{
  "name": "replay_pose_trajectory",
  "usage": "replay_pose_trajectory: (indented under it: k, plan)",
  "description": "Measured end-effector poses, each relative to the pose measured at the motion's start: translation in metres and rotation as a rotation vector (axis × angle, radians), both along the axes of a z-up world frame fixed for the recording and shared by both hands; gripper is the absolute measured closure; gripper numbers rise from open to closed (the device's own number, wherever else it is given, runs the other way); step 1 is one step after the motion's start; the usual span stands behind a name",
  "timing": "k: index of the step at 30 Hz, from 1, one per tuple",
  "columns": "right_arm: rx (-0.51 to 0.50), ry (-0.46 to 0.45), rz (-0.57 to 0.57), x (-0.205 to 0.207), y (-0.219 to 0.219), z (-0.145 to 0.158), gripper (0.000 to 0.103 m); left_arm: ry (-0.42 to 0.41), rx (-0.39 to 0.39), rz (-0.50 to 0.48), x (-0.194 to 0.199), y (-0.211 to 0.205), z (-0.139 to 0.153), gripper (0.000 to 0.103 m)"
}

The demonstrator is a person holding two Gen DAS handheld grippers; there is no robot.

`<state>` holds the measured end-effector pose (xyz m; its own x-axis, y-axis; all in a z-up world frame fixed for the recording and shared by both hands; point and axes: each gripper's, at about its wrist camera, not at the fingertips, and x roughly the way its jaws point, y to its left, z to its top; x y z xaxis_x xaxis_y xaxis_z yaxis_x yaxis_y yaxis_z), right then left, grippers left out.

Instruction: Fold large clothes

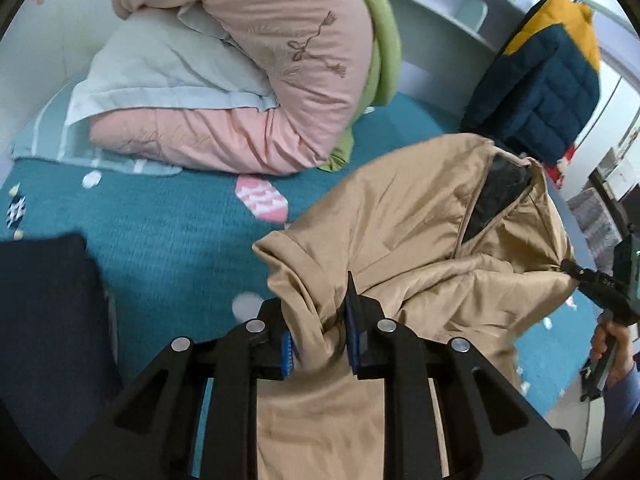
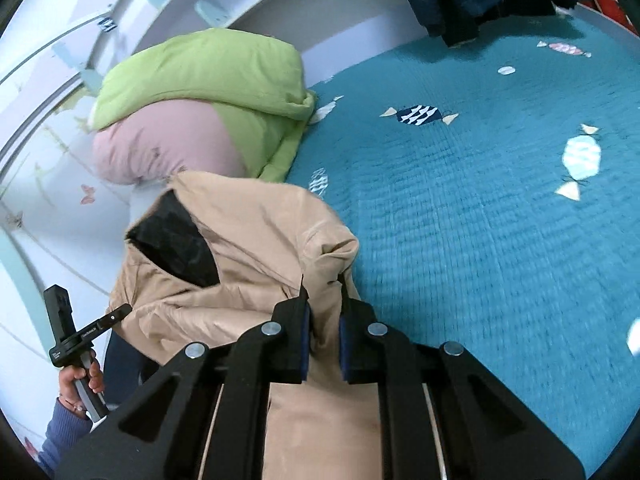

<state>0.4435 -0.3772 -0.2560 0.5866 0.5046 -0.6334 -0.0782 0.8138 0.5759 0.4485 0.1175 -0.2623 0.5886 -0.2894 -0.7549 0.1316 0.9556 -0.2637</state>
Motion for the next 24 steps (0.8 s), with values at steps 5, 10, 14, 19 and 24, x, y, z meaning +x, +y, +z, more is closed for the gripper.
replay_pose_trajectory:
  k: [5, 10, 14, 19, 24]
  plan:
    - [-0.005, 0.007, 0.022, -0.073, -0.001, 0.009, 0.093, -0.002, -0.027, -0.003, -0.076, 0.010, 0.000, 0.084]
    - [0.002, 0.080, 0.027, -0.140, -0.002, -0.014, 0.093, 0.042, -0.060, 0.011, -0.148, 0.021, -0.025, 0.084]
    - [-0.025, 0.204, 0.020, -0.181, -0.001, -0.051, 0.092, 0.116, -0.038, 0.008, -0.185, 0.023, -0.058, 0.082]
    - [-0.069, 0.332, -0.008, -0.213, -0.001, -0.091, 0.087, 0.219, 0.036, -0.002, -0.214, 0.018, -0.101, 0.072]
    - [-0.087, 0.376, -0.029, -0.226, -0.006, -0.080, 0.075, 0.240, 0.074, 0.019, -0.236, 0.019, -0.100, 0.034]
